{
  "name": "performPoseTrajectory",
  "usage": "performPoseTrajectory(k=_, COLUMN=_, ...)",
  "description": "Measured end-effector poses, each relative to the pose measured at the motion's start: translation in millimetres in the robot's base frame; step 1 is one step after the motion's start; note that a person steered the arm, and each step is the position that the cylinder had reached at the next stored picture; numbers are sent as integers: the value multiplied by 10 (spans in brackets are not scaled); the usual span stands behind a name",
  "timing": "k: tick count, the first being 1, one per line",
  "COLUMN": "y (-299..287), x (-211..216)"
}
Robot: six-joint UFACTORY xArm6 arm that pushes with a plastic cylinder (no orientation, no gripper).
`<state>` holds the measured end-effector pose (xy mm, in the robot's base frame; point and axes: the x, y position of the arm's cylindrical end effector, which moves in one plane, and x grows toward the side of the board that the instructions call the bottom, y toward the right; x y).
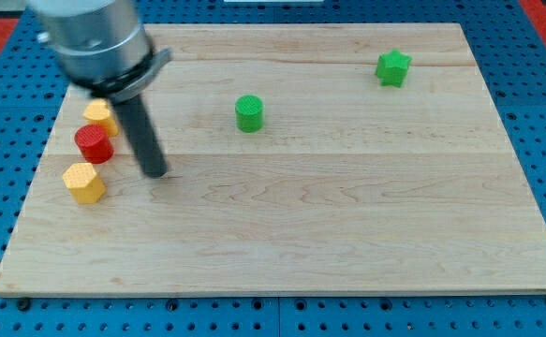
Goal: Slide the green circle to the bottom of the yellow hexagon
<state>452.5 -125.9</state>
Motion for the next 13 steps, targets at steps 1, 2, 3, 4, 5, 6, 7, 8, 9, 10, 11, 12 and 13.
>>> performPoseTrajectory(k=1, y=29, x=-506)
performPoseTrajectory(k=2, y=231, x=-1092)
performPoseTrajectory(k=3, y=972, x=-1063)
performPoseTrajectory(k=4, y=1126, x=-205)
performPoseTrajectory(k=5, y=1162, x=52)
performPoseTrajectory(k=6, y=1315, x=334)
performPoseTrajectory(k=7, y=934, x=598)
performPoseTrajectory(k=8, y=618, x=567)
performPoseTrajectory(k=9, y=411, x=482)
performPoseTrajectory(k=10, y=336, x=444)
performPoseTrajectory(k=11, y=121, x=454)
performPoseTrajectory(k=12, y=-2, x=472)
performPoseTrajectory(k=13, y=-30, x=446)
